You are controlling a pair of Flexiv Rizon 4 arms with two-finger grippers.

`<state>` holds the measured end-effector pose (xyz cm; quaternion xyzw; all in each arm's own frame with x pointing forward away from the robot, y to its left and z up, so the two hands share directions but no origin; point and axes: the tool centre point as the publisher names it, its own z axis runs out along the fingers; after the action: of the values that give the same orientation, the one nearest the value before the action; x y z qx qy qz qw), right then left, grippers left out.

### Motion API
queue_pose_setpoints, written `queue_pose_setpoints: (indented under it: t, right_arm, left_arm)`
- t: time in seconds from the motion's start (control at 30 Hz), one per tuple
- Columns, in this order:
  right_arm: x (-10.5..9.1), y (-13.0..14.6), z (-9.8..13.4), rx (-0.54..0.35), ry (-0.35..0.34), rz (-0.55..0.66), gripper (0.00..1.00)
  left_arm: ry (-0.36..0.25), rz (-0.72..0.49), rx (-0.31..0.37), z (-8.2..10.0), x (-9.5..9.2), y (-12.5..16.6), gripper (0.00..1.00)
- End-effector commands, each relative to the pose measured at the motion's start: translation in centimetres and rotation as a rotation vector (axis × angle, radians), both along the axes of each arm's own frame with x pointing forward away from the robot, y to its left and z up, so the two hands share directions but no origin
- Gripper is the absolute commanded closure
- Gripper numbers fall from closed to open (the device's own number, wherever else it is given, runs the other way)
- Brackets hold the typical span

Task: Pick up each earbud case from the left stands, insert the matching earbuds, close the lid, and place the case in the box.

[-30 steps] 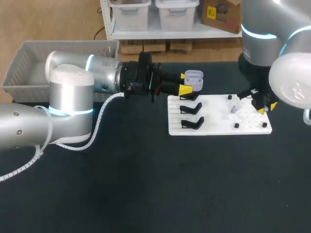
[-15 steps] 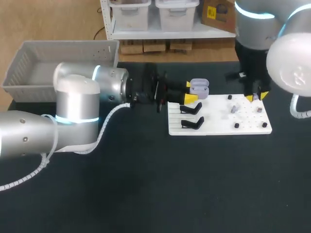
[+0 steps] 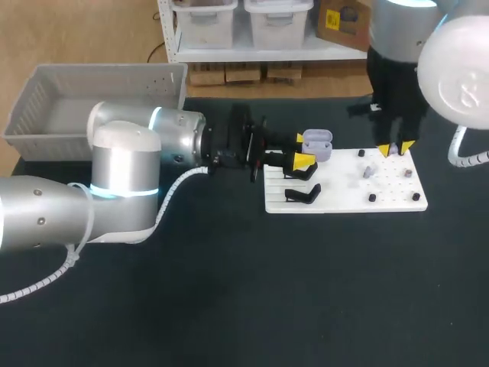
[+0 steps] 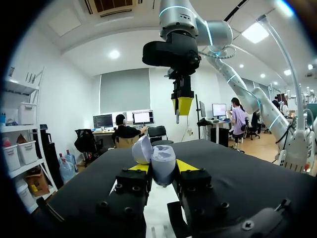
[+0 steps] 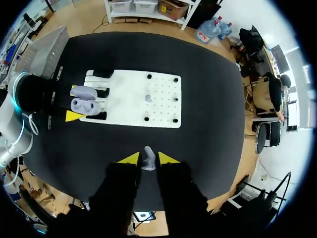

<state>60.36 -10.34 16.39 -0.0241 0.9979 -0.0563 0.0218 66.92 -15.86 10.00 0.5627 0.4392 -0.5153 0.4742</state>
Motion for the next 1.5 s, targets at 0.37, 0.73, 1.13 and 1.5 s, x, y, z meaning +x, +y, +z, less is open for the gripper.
queue_pose_setpoints:
  t: [0.37, 0.73, 1.13, 1.5]
  right_arm:
    - [0.4, 2.4, 0.7, 0.022, -0.016, -0.120, 1.00]
    - [2.1, 5.9, 0.6, -0.001, 0.012, -0.452, 1.00]
    - [2.3, 6.2, 0.4, 0.029, 0.031, -0.478, 1.00]
    - [2.7, 8.1, 0.4, 0.012, 0.005, -0.498, 1.00]
  left_arm:
    - [-0.001, 0.003, -0.001, 0.0, -0.1, 0.0, 1.00]
    - [-0.001, 0.003, -0.001, 0.0, -0.1, 0.0, 1.00]
    - [-0.001, 0.003, -0.001, 0.0, -0.1, 0.0, 1.00]
    - [-0.001, 0.003, -0.001, 0.0, -0.1, 0.0, 1.00]
